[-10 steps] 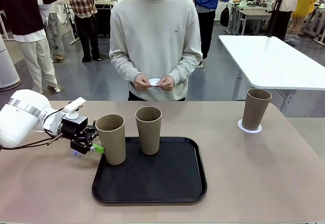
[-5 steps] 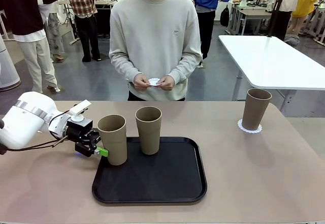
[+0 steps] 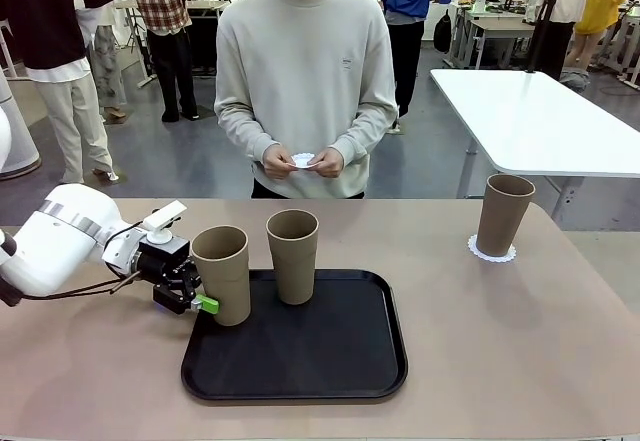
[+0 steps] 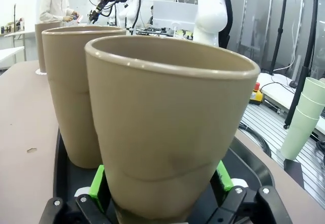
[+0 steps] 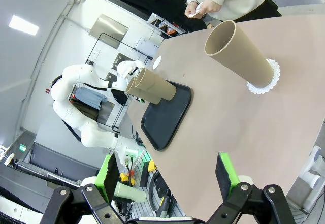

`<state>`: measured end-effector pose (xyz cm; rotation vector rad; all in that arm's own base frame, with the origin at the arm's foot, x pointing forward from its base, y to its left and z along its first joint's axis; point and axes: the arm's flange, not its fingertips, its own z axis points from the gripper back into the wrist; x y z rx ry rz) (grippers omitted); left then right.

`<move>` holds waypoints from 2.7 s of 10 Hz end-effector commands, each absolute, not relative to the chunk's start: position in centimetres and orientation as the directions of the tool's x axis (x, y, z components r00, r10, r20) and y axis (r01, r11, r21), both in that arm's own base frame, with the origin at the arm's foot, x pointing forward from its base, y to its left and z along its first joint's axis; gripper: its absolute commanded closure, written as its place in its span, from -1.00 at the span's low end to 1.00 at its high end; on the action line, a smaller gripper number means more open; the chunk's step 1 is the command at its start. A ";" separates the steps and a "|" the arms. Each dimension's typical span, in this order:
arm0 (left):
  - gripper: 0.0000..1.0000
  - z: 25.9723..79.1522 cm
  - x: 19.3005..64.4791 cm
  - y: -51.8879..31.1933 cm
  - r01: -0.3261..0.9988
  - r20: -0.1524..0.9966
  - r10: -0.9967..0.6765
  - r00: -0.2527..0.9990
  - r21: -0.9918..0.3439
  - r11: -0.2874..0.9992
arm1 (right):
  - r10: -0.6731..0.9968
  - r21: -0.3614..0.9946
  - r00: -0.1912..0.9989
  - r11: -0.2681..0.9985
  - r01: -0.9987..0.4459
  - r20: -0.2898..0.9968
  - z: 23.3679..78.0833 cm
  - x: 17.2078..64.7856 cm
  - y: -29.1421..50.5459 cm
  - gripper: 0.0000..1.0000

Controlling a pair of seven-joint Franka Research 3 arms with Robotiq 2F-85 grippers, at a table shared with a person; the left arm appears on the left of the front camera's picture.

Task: Place coasters on the table and set cups on them.
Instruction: Take one Reusable plastic cup from the Flat Tray and place it on a coaster set by the human.

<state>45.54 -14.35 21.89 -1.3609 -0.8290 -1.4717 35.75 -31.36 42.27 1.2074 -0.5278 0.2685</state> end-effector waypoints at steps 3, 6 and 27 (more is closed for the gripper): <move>1.00 22.0 45.6 -14.3 0.922 0.986 -0.165 0.008 -0.071 -0.380 | -0.083 0.819 0.853 0.342 -0.461 0.515 42.2 35.7 -31.3 -1.00; 1.00 22.8 45.4 -14.0 0.922 0.985 -0.169 0.034 -0.096 -0.375 | -0.083 0.819 0.853 0.342 -0.461 0.515 42.2 35.7 -31.3 -1.00; -0.67 52.7 45.0 11.3 0.853 0.981 -0.194 -0.004 0.105 0.511 | -0.083 0.819 0.853 0.342 -0.461 0.515 42.2 35.7 -31.3 -1.00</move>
